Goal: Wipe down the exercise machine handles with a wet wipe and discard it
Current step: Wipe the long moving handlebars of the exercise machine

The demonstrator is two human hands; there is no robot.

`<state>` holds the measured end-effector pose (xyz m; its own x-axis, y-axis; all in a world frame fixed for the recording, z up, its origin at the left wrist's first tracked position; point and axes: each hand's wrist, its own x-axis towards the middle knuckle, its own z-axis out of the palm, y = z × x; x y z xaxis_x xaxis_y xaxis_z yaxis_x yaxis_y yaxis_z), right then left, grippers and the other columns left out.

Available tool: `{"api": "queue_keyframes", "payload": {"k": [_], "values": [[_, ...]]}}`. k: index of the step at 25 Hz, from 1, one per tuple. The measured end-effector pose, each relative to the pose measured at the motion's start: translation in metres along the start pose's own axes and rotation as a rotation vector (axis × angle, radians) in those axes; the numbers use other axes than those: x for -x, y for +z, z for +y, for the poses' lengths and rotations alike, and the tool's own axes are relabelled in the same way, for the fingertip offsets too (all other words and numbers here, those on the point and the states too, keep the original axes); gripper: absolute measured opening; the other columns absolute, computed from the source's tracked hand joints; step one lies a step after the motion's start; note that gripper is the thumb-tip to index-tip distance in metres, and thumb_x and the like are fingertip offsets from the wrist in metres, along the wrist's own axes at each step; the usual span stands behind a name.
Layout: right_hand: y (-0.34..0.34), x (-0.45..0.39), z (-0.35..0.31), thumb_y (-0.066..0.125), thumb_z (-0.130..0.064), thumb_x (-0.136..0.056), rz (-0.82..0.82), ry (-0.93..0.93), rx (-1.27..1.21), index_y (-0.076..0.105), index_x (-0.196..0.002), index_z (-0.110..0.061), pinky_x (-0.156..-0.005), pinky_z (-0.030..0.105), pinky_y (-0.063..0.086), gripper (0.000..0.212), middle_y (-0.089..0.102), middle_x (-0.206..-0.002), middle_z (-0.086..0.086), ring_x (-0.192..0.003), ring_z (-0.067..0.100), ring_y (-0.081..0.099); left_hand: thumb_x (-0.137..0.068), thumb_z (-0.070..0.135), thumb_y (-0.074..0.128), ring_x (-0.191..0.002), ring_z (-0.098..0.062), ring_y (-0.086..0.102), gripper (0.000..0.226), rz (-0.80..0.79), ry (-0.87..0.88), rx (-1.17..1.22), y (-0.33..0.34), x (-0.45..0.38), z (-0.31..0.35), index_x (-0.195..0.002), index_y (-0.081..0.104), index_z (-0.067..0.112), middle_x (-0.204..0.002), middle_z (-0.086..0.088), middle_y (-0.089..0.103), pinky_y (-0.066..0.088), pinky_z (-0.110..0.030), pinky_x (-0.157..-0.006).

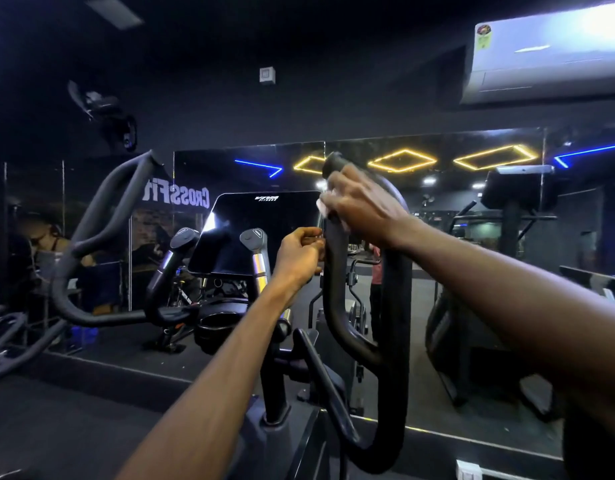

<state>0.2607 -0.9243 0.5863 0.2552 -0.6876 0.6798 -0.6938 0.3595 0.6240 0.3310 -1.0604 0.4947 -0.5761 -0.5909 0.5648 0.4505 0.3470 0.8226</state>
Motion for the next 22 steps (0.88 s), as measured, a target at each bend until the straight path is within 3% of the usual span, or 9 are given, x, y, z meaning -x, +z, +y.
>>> {"api": "queue_keyframes", "payload": {"k": [2,6,9,10,13,16,20,22], "values": [[-0.005,-0.004,0.006,0.056,-0.018,-0.093,0.032,0.117,0.057,0.067,-0.113,-0.013,-0.086,0.043,0.048,0.023,0.054,-0.124,0.011,-0.111,0.030,0.047,-0.092,0.013,0.058,-0.068,-0.005,0.069,0.017,-0.013,-0.011,0.001,-0.001,0.001,-0.004,-0.100,0.064,0.028,-0.086,0.006,0.072,0.050,-0.022,-0.053],[0.008,0.016,-0.008,0.050,-0.015,-0.096,-0.136,-0.181,0.017,0.066,-0.108,-0.012,-0.076,0.038,0.052,0.020,0.048,-0.123,0.011,-0.103,0.025,0.048,-0.095,0.012,0.053,-0.063,-0.005,0.068,0.018,-0.056,-0.021,0.053,-0.004,0.006,-0.008,-0.107,0.061,0.023,-0.088,-0.002,0.072,0.050,-0.018,-0.050],[0.003,0.016,-0.002,0.057,-0.011,-0.092,-0.058,0.019,-0.071,0.064,-0.108,-0.012,-0.073,0.039,0.055,0.018,0.042,-0.119,0.010,-0.102,0.024,0.048,-0.098,0.012,0.049,-0.064,-0.008,0.066,0.016,-0.052,-0.044,0.091,-0.004,0.010,-0.006,-0.107,0.059,0.021,-0.089,-0.005,0.070,0.051,-0.020,-0.050],[0.005,0.020,-0.008,0.056,-0.010,-0.092,-0.072,0.006,-0.072,0.062,-0.106,-0.011,-0.072,0.038,0.055,0.015,0.040,-0.118,0.009,-0.101,0.022,0.048,-0.100,0.013,0.047,-0.062,-0.008,0.065,0.016,-0.044,-0.047,0.105,-0.003,0.011,-0.007,-0.106,0.059,0.020,-0.088,-0.004,0.069,0.051,-0.020,-0.050],[0.016,0.039,-0.026,0.038,-0.017,-0.096,-0.162,-0.236,-0.021,0.062,-0.106,-0.009,-0.070,0.033,0.056,0.028,0.043,-0.117,0.009,-0.098,0.019,0.048,-0.103,0.019,0.043,-0.055,-0.003,0.066,0.017,-0.004,-0.039,0.104,-0.001,0.017,-0.007,-0.102,0.060,0.021,-0.081,0.000,0.069,0.050,-0.020,-0.047],[0.013,0.044,-0.025,0.047,-0.013,-0.095,-0.104,-0.042,-0.050,0.060,-0.113,-0.009,-0.070,0.036,0.057,0.022,0.041,-0.115,0.009,-0.098,0.021,0.050,-0.103,0.023,0.041,-0.053,-0.003,0.064,0.019,0.024,-0.055,0.142,0.002,0.018,-0.007,-0.101,0.060,0.019,-0.075,0.001,0.069,0.049,-0.021,-0.044],[0.023,0.063,-0.048,0.044,-0.015,-0.099,-0.214,-0.286,-0.030,0.062,-0.113,-0.006,-0.075,0.034,0.056,0.025,0.046,-0.123,0.009,-0.098,0.020,0.052,-0.103,0.029,0.039,-0.061,-0.010,0.063,0.026,0.036,-0.082,0.144,0.001,0.022,-0.012,-0.099,0.063,0.019,-0.080,-0.002,0.065,0.049,-0.024,-0.046],[0.017,0.063,-0.047,0.050,-0.014,-0.096,-0.171,-0.086,-0.092,0.061,-0.111,-0.008,-0.071,0.036,0.056,0.019,0.045,-0.116,0.010,-0.096,0.021,0.051,-0.103,0.033,0.039,-0.059,-0.009,0.064,0.030,0.015,-0.084,0.143,0.000,0.025,-0.016,-0.100,0.063,0.015,-0.077,0.000,0.066,0.048,-0.023,-0.045]]}}
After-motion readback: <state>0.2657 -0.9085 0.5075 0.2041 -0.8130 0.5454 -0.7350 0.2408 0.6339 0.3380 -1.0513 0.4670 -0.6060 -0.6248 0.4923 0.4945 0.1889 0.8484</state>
